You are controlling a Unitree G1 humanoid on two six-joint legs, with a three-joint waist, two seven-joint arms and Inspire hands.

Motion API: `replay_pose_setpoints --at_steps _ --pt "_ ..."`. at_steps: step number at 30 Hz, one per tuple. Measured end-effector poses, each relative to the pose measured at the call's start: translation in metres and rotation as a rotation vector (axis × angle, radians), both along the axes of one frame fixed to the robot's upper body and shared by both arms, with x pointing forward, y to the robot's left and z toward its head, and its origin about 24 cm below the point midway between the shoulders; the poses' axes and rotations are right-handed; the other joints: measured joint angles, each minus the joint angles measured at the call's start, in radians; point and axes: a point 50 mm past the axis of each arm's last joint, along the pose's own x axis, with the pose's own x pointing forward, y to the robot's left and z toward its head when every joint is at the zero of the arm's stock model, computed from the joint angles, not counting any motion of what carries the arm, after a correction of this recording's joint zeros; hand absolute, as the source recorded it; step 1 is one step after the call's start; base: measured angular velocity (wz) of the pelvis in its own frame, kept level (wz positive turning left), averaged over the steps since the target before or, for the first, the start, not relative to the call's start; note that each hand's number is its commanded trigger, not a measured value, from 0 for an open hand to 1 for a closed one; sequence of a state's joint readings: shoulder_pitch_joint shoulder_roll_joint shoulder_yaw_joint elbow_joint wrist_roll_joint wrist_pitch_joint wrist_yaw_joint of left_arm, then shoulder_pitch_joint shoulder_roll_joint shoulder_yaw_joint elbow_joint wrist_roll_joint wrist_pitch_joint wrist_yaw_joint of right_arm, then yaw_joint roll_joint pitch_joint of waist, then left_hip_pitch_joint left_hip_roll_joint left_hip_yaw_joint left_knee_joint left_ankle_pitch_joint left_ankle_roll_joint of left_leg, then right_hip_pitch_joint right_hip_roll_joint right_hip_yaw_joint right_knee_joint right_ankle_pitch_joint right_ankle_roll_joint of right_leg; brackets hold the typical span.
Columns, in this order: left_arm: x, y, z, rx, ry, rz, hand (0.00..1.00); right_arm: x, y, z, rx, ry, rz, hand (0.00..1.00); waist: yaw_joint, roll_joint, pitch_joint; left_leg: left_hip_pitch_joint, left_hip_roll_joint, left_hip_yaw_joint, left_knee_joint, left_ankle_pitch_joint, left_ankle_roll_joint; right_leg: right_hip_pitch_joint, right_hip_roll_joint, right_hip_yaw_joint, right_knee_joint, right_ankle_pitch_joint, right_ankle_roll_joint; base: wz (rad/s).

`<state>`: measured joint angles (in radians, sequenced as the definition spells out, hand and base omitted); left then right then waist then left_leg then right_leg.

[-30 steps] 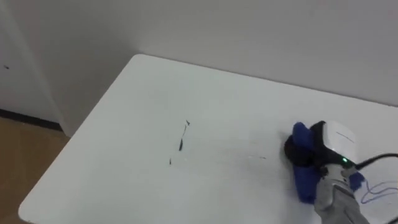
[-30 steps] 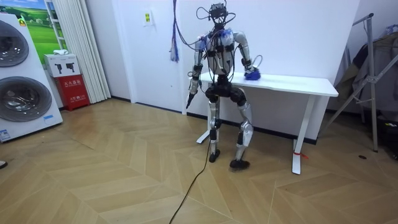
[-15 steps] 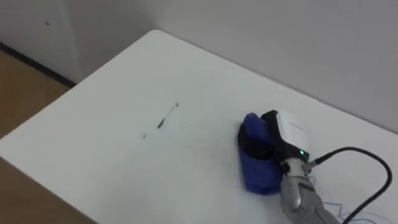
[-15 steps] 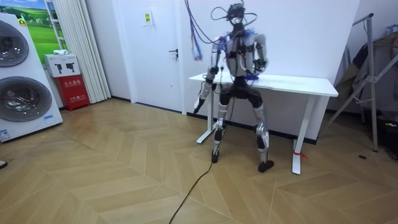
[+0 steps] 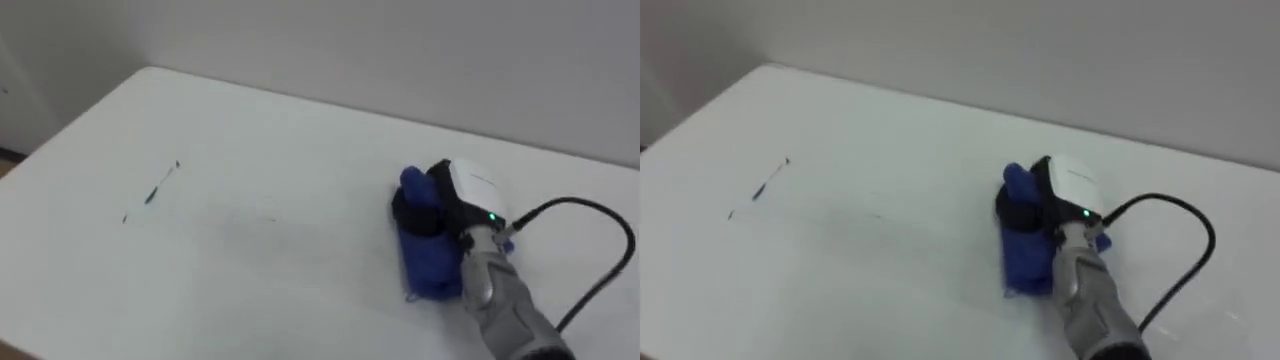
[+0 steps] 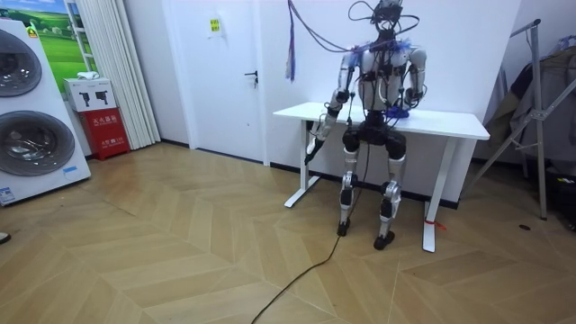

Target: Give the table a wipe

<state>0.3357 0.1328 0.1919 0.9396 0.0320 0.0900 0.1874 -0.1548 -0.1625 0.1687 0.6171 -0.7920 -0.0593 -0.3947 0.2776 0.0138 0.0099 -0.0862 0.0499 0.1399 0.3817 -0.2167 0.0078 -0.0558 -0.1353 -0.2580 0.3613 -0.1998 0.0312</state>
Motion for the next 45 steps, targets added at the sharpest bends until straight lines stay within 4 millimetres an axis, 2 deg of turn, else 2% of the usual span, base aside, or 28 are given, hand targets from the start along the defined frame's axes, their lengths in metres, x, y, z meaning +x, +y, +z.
replay_pose_setpoints --at_steps 1,2,4,5,7,8,9,11,15,17,18,19,20,22,23,24,25,27,29,30,32,34,35,37,39,40,42,45 --pt "0.001 0.0 0.0 0.001 -0.003 0.001 0.0 -0.006 -0.002 -0.003 0.011 -0.016 -0.013 1.0 -0.029 -0.001 0.0018 0.011 -0.01 -0.004 -0.044 0.025 0.0 0.01 0.0 -0.007 -0.035 0.02 0.013 0.2" --pt "0.001 0.001 0.0 0.004 -0.004 0.004 0.0 -0.01 -0.003 -0.005 0.014 -0.023 -0.022 1.0 -0.042 -0.002 0.0018 0.024 -0.014 -0.003 -0.065 0.037 0.0 0.018 0.001 -0.007 -0.052 0.028 0.016 0.17" --pt "0.006 0.008 0.003 0.029 -0.027 0.032 0.0 -0.035 -0.021 -0.017 0.018 -0.042 -0.115 1.0 -0.106 -0.016 0.0024 0.064 -0.027 -0.011 -0.144 0.077 -0.003 0.06 0.0 -0.021 -0.112 0.05 0.031 0.21" --pt "0.007 0.011 0.004 0.039 -0.033 0.033 0.0 -0.044 -0.028 -0.02 0.015 -0.044 -0.15 1.0 -0.116 -0.018 -0.0026 0.068 -0.028 -0.011 -0.151 0.081 -0.003 0.067 0.0 -0.023 -0.123 0.053 0.032 0.16" --pt "0.014 0.024 0.013 0.095 -0.084 0.048 0.0 -0.081 -0.056 -0.03 0.001 -0.044 -0.289 1.0 -0.15 -0.027 -0.013 0.085 -0.031 -0.011 -0.159 0.082 -0.001 0.098 -0.001 -0.034 -0.151 0.062 0.034 0.02" --pt "0.017 0.026 0.015 0.107 -0.1 0.048 0.0 -0.089 -0.062 -0.033 -0.007 -0.038 -0.321 1.0 -0.157 -0.033 -0.0168 0.088 -0.031 -0.011 -0.159 0.082 -0.001 0.105 -0.002 -0.038 -0.158 0.067 0.034 -0.04" --pt "0.024 0.029 0.018 0.122 -0.136 0.043 0.0 -0.103 -0.071 -0.036 -0.024 -0.027 -0.371 1.0 -0.163 -0.032 -0.0244 0.094 -0.033 -0.011 -0.159 0.08 0.003 0.118 -0.003 -0.041 -0.163 0.069 0.035 -0.1" --pt "0.031 0.029 0.02 0.122 -0.164 0.021 0.0 -0.114 -0.077 -0.039 -0.019 -0.011 -0.422 1.0 -0.165 -0.042 -0.0277 0.104 -0.034 -0.009 -0.158 0.074 0.012 0.128 -0.004 -0.036 -0.171 0.07 0.037 -0.18" --pt "0.042 0.016 0.015 0.086 -0.171 -0.019 0.0 -0.099 -0.071 -0.035 -0.002 -0.001 -0.418 1.0 -0.151 -0.043 -0.027 0.108 -0.046 -0.002 -0.158 0.072 0.016 0.123 -0.014 -0.024 -0.177 0.088 0.047 -0.2" --pt "0.043 0.01 0.012 0.07 -0.165 -0.031 0.0 -0.085 -0.063 -0.031 -0.016 0.02 -0.386 1.0 -0.122 -0.043 -0.0261 0.107 -0.044 0.013 -0.162 0.07 0.019 0.105 -0.012 -0.004 -0.171 0.091 0.047 -0.42" --pt "0.042 0.007 0.009 0.063 -0.143 -0.047 0.0 -0.07 -0.05 -0.026 -0.031 0.035 -0.327 1.0 -0.086 -0.042 -0.025 0.106 -0.045 0.014 -0.169 0.07 0.019 0.089 -0.004 0.018 -0.173 0.097 0.044 -0.7" --pt "0.04 0.006 0.007 0.059 -0.117 -0.047 0.0 -0.052 -0.034 -0.018 -0.04 0.039 -0.243 1.0 -0.052 -0.043 -0.0237 0.107 -0.043 0.013 -0.176 0.07 0.019 0.083 -0.001 0.016 -0.174 0.113 0.041 -0.74" --pt "0.039 0.005 0.005 0.055 -0.102 -0.043 0.0 -0.042 -0.021 -0.012 -0.052 0.037 -0.178 1.0 -0.037 -0.044 -0.023 0.103 -0.043 0.008 -0.179 0.07 0.018 0.077 0.0 0.007 -0.176 0.119 0.04 -0.51" --pt "0.038 0.004 0.004 0.05 -0.082 -0.048 0.0 -0.005 0.025 0.009 -0.099 -0.007 0.057 1.0 -0.02 -0.052 -0.0104 0.079 -0.043 -0.034 -0.179 0.075 0.01 0.065 0.006 -0.025 -0.179 0.12 0.036 0.14" --pt "0.041 0.003 0.004 0.049 -0.084 -0.057 0.0 0.002 0.035 0.014 -0.107 -0.017 0.099 1.0 -0.016 -0.055 -0.0071 0.078 -0.042 -0.041 -0.18 0.077 0.007 0.06 0.009 -0.027 -0.178 0.116 0.035 0.49" --pt "0.048 0.0 0.004 0.043 -0.09 -0.074 0.0 0.013 0.051 0.024 -0.13 -0.038 0.168 1.0 0.011 -0.055 0.0107 0.077 -0.041 -0.055 -0.184 0.082 0.001 0.056 0.012 -0.035 -0.179 0.113 0.03 0.33" --pt "0.05 0.0 0.004 0.041 -0.093 -0.078 0.0 0.017 0.057 0.028 -0.143 -0.043 0.198 1.0 0.026 -0.056 0.0154 0.071 -0.039 -0.062 -0.185 0.084 -0.001 0.054 0.014 -0.043 -0.181 0.114 0.029 0.38" --pt "0.048 0.0 0.003 0.041 -0.08 -0.075 0.0 0.021 0.069 0.033 -0.173 -0.048 0.27 1.0 0.049 -0.056 0.0151 0.048 -0.04 -0.094 -0.184 0.096 -0.003 0.055 0.016 -0.077 -0.195 0.121 0.016 0.5" --pt "0.035 0.0 0.004 0.045 -0.06 -0.068 0.0 0.014 0.063 0.023 -0.177 -0.015 0.254 1.0 0.05 -0.052 0.0141 0.046 -0.043 -0.107 -0.188 0.104 0.001 0.062 0.015 -0.087 -0.198 0.121 0.016 0.3" --pt "0.026 0.001 0.004 0.049 -0.038 -0.056 0.0 0.003 0.053 0.014 -0.153 -0.005 0.218 1.0 0.045 -0.052 0.0133 0.052 -0.043 -0.112 -0.187 0.104 0.001 0.073 0.015 -0.093 -0.207 0.121 0.016 0.13" --pt "0.011 0.004 0.004 0.057 -0.008 -0.029 0.0 -0.014 0.039 0.001 -0.133 -0.001 0.169 1.0 0.011 -0.049 0.0126 0.065 -0.047 -0.126 -0.187 0.1 -0.003 0.096 0.013 -0.102 -0.215 0.11 0.031 0.19" --pt "0.002 0.009 0.006 0.077 0.01 -0.007 0.0 -0.038 0.018 -0.012 -0.111 0.0 0.094 1.0 -0.029 -0.051 0.0082 0.081 -0.05 -0.128 -0.186 0.099 -0.002 0.117 0.012 -0.101 -0.216 0.105 0.033 0.17" --pt "-0.003 0.015 0.008 0.097 0.021 0.008 0.0 -0.057 0.0 -0.02 -0.106 -0.001 0.02 1.0 -0.059 -0.053 0.0019 0.086 -0.05 -0.127 -0.183 0.098 -0.001 0.128 0.01 -0.1 -0.216 0.099 0.031 0.06" --pt "-0.009 0.026 0.012 0.132 0.027 0.036 0.0 -0.094 -0.038 -0.028 -0.122 0.005 -0.136 1.0 -0.095 -0.053 -0.0128 0.095 -0.056 -0.122 -0.184 0.095 0.004 0.138 0.001 -0.102 -0.208 0.096 0.033 -0.03" --pt "-0.007 0.032 0.015 0.153 0.018 0.03 0.0 -0.114 -0.063 -0.031 -0.14 0.017 -0.231 1.0 -0.132 -0.053 -0.0238 0.097 -0.065 -0.131 -0.18 0.094 0.007 0.146 -0.005 -0.102 -0.208 0.092 0.04 0.1" --pt "-0.004 0.033 0.016 0.159 0.004 0.024 0.0 -0.119 -0.074 -0.032 -0.141 0.024 -0.279 1.0 -0.147 -0.054 -0.0262 0.097 -0.069 -0.131 -0.177 0.093 0.009 0.147 -0.007 -0.097 -0.208 0.092 0.041 0.08" --pt "0.0 0.033 0.016 0.16 -0.014 0.009 0.0 -0.119 -0.08 -0.034 -0.119 0.031 -0.323 1.0 -0.147 -0.053 -0.0267 0.099 -0.071 -0.129 -0.176 0.094 0.013 0.147 -0.01 -0.092 -0.207 0.093 0.042 -0.09" --pt "0.018 0.027 0.015 0.141 -0.063 -0.012 0.0 -0.106 -0.077 -0.034 -0.077 0.04 -0.328 1.0 -0.139 -0.052 -0.0264 0.111 -0.074 -0.119 -0.178 0.092 0.016 0.147 -0.01 -0.067 -0.204 0.095 0.045 -0.14"
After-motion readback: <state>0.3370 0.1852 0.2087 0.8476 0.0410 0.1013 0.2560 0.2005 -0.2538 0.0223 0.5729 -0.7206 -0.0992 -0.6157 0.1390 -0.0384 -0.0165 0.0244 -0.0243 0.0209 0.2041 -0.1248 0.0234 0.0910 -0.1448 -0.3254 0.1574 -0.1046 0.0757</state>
